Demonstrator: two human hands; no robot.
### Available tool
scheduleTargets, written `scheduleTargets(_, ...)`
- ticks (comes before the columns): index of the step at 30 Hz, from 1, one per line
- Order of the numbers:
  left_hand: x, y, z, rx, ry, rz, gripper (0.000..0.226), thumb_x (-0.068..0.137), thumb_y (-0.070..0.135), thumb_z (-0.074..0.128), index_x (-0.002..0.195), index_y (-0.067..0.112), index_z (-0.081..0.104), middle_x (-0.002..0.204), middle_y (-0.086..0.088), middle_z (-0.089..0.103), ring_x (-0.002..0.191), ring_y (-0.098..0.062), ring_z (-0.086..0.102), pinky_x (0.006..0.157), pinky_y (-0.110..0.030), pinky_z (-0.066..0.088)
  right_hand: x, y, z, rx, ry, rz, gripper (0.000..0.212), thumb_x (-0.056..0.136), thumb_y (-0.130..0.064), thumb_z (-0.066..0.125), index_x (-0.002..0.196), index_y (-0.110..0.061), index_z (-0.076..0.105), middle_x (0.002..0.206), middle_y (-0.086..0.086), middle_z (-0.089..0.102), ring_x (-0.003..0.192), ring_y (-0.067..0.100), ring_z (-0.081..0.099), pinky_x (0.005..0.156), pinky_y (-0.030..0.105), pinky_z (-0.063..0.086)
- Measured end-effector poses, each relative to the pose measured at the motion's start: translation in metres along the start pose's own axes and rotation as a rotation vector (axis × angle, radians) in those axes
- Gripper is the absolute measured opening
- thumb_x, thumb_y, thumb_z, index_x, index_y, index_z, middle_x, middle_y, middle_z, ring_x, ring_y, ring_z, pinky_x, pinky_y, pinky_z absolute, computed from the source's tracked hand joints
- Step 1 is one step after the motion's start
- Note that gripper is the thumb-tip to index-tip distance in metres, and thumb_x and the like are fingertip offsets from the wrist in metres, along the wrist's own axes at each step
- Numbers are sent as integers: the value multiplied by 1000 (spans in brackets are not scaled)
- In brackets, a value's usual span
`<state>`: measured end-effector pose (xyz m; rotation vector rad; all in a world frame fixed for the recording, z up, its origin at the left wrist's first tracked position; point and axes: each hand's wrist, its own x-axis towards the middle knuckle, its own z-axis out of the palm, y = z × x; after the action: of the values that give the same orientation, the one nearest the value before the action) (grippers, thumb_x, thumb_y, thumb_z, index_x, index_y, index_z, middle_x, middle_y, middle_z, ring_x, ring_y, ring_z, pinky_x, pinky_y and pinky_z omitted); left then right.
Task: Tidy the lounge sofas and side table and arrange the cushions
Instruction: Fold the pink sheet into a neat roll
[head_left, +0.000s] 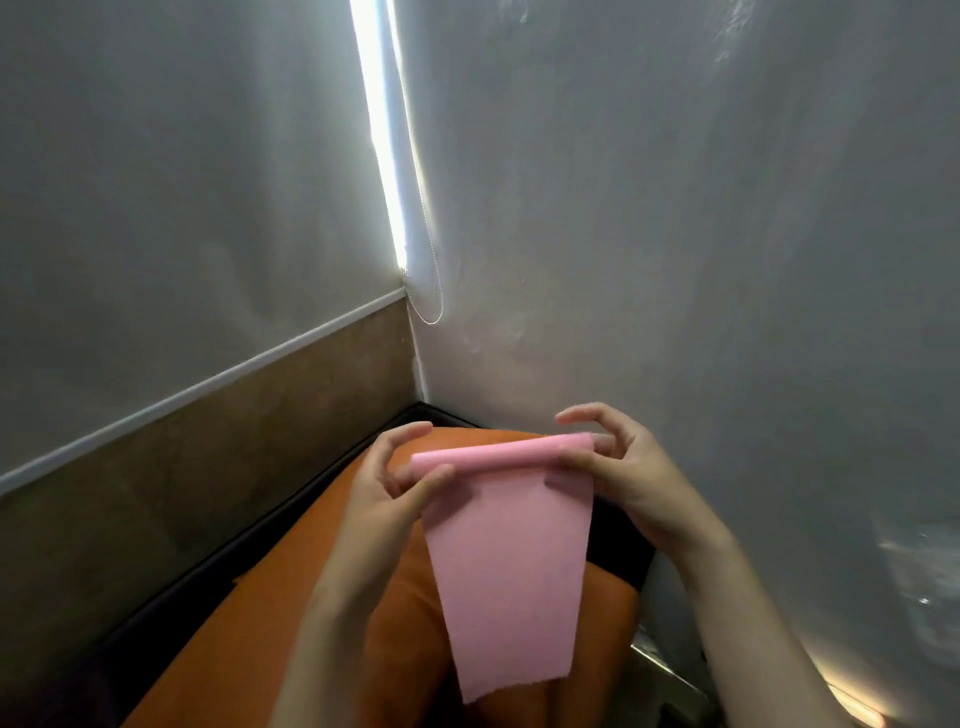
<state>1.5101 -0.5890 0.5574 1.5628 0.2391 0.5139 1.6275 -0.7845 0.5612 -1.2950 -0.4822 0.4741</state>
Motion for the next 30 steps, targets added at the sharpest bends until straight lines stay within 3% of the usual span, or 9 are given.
scheduleTargets(3, -2, -10, -1, -43, -10, -67, 37, 79, 14, 72, 113, 26, 63, 89, 7, 71, 89, -12, 69, 70, -23, 56, -6, 5, -7, -35, -13, -20, 42, 69, -11, 75, 109, -18, 68, 97, 11, 73, 89, 21, 69, 79, 29, 56)
scheduleTargets(8, -8, -17, 8, -124, 2, -97, 23, 84, 3, 66, 103, 14, 68, 88, 0, 71, 85, -17, 69, 71, -25, 57, -13, 11, -11, -63, 10, -42, 29, 77, 4, 69, 104, -9, 69, 98, 6, 73, 95, 18, 67, 83, 26, 54)
scheduleTargets(14, -18, -8, 12, -172, -22, -70, 26, 82, 23, 62, 106, 15, 60, 83, 0, 66, 70, -13, 64, 52, -25, 53, -17, 11, -4, 89, -57, 40, 22, 80, -9, 66, 102, -12, 66, 86, 13, 68, 78, 24, 66, 64, 36, 59)
scheduleTargets(18, -21, -8, 6, -80, -26, -56, 20, 83, 25, 65, 104, 25, 63, 86, 4, 65, 76, -14, 62, 60, -28, 51, -15, 13, -5, 49, -81, 24, 25, 76, -10, 71, 99, -20, 69, 89, 12, 70, 79, 23, 65, 68, 35, 58)
scheduleTargets(20, -22, -10, 2, -30, -4, -57, 17, 82, 35, 71, 97, 30, 65, 85, 8, 63, 77, -14, 60, 62, -28, 49, -13, 13, -4, 43, -110, 33, 30, 69, -21, 82, 96, -20, 70, 91, 12, 70, 82, 26, 66, 78, 45, 58)
scheduleTargets(22, -22, -8, 1, 18, 37, -24, 21, 80, 45, 69, 90, 27, 65, 80, 10, 60, 74, -13, 56, 61, -26, 45, -11, 14, -2, 35, -109, 40, 45, 56, -38, 91, 89, -16, 70, 85, 11, 69, 79, 26, 66, 76, 47, 58)
scheduleTargets(24, -23, -6, 2, 19, 73, 17, 23, 85, 37, 69, 88, 16, 62, 77, 5, 56, 66, -5, 53, 56, -18, 41, -10, 15, 2, 9, -95, 25, 48, 53, -45, 91, 81, -13, 68, 78, 10, 66, 74, 25, 65, 73, 47, 58)
scheduleTargets(27, -24, 0, 4, -22, 74, -14, 15, 89, 13, 62, 101, 5, 59, 79, -6, 56, 59, -2, 60, 49, -14, 46, -8, 16, 6, 1, -87, 0, 36, 64, -36, 86, 82, -13, 66, 79, 12, 66, 75, 27, 65, 78, 53, 57)
scheduleTargets(30, -21, 1, -2, -26, 62, -63, 35, 80, 22, 69, 115, 22, 60, 89, -5, 66, 76, -15, 70, 62, -24, 55, -5, 16, 6, 3, -52, 8, 29, 70, -20, 78, 98, -18, 69, 90, 16, 70, 82, 29, 69, 81, 46, 57)
